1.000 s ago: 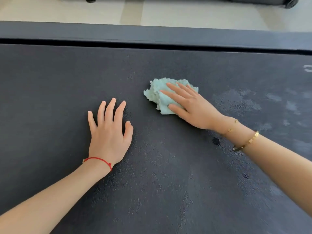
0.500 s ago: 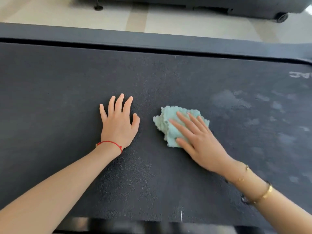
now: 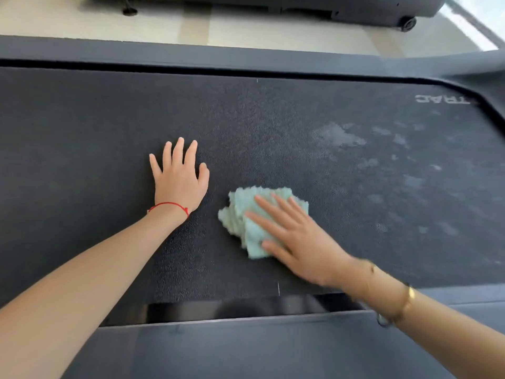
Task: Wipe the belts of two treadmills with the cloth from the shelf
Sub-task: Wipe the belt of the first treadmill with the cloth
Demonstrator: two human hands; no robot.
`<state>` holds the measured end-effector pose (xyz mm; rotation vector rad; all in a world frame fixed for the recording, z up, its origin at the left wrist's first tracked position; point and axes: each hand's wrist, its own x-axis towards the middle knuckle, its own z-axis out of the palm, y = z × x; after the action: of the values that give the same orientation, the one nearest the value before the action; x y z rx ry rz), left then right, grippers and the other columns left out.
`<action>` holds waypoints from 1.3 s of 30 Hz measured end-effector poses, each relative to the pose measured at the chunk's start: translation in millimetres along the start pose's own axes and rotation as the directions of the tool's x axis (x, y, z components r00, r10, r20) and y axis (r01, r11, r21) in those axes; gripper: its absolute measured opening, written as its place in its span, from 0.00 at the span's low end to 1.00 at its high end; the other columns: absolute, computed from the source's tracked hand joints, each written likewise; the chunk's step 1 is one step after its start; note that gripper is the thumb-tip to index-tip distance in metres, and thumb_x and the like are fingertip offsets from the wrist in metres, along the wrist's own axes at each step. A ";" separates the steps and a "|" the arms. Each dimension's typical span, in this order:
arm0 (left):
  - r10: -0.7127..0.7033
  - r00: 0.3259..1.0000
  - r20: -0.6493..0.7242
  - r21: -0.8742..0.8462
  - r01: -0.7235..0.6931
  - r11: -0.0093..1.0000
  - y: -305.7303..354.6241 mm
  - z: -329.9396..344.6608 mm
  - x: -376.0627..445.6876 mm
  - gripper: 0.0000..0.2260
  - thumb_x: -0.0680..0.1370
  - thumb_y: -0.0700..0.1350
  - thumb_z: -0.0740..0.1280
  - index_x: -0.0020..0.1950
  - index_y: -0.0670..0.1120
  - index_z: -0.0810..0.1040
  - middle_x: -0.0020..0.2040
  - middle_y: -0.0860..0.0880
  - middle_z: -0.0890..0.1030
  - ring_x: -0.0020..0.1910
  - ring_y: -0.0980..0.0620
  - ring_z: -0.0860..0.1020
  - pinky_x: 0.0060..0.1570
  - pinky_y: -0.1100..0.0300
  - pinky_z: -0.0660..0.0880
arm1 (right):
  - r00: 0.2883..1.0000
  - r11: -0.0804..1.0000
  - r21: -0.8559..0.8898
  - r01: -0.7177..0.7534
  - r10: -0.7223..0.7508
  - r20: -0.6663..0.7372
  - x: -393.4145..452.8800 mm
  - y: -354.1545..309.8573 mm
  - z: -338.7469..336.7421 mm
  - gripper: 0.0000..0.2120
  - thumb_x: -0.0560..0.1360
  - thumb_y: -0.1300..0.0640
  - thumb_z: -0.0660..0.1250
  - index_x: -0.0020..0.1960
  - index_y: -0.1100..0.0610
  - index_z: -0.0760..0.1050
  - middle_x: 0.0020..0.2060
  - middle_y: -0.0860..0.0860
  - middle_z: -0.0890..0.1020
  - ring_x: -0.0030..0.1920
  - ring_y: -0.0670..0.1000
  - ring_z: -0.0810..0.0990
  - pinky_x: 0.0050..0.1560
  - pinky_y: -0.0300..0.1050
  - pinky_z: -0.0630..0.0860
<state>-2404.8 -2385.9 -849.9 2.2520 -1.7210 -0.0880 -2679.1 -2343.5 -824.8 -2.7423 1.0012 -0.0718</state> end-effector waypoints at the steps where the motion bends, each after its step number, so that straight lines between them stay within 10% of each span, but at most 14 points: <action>1: 0.002 1.000 -0.001 -0.004 -0.002 1.000 -0.3 0.0 -1.7 0.25 0.83 0.52 0.54 0.80 0.48 0.59 0.80 0.44 0.57 0.80 0.43 0.52 0.76 0.37 0.45 | 0.999 0.999 0.009 0.045 -0.045 0.013 -15.4 -11.8 2.1 0.25 0.83 0.42 0.47 0.79 0.42 0.48 0.79 0.45 0.47 0.79 0.52 0.43 0.78 0.52 0.40; 6: 0.014 1.000 0.015 0.003 -0.014 1.000 -0.9 -3.1 -11.1 0.25 0.83 0.53 0.53 0.80 0.48 0.58 0.80 0.44 0.56 0.80 0.44 0.51 0.76 0.39 0.44 | 0.997 0.996 0.065 0.068 -0.070 0.026 -17.2 1.6 -4.7 0.25 0.83 0.41 0.47 0.79 0.42 0.50 0.79 0.45 0.49 0.79 0.51 0.47 0.78 0.51 0.43; 12: 0.049 0.998 0.025 -0.008 -0.049 0.999 -4.0 -5.4 -21.0 0.26 0.83 0.54 0.54 0.80 0.49 0.58 0.80 0.44 0.56 0.80 0.44 0.50 0.77 0.39 0.45 | 0.931 0.936 0.081 -0.343 0.350 -0.100 46.8 48.3 -8.0 0.24 0.83 0.44 0.51 0.79 0.44 0.53 0.79 0.48 0.52 0.79 0.57 0.47 0.77 0.53 0.40; 23: 0.046 0.999 -0.005 -0.028 -0.046 0.999 -3.2 -4.8 -24.5 0.25 0.83 0.53 0.55 0.79 0.48 0.60 0.80 0.44 0.58 0.80 0.44 0.52 0.77 0.40 0.45 | 0.986 0.986 0.004 0.166 -0.166 0.011 -24.3 -4.6 0.7 0.25 0.84 0.42 0.50 0.79 0.44 0.51 0.79 0.45 0.50 0.79 0.50 0.46 0.78 0.49 0.41; 30: 0.044 0.999 0.011 -0.017 -0.043 0.999 -3.2 -4.7 -25.7 0.25 0.83 0.53 0.54 0.79 0.48 0.60 0.80 0.44 0.58 0.80 0.44 0.52 0.77 0.40 0.45 | 0.904 0.916 0.063 -0.397 0.401 -0.144 61.5 66.1 -6.3 0.26 0.83 0.45 0.52 0.79 0.49 0.55 0.79 0.52 0.54 0.78 0.59 0.50 0.76 0.55 0.43; 39: 0.055 0.998 -0.008 -0.028 -0.055 0.998 -4.4 -4.1 -26.2 0.24 0.83 0.51 0.55 0.79 0.47 0.61 0.79 0.44 0.59 0.79 0.44 0.53 0.77 0.40 0.46 | 0.992 0.992 0.041 0.117 -0.115 -0.056 -17.8 -7.6 6.6 0.25 0.83 0.43 0.50 0.79 0.45 0.53 0.79 0.46 0.52 0.79 0.52 0.47 0.78 0.51 0.42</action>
<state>-2407.0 -2359.1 -850.8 2.1805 -1.7653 -0.0916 -2687.2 -2325.1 -829.0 -2.7697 0.8416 -0.1849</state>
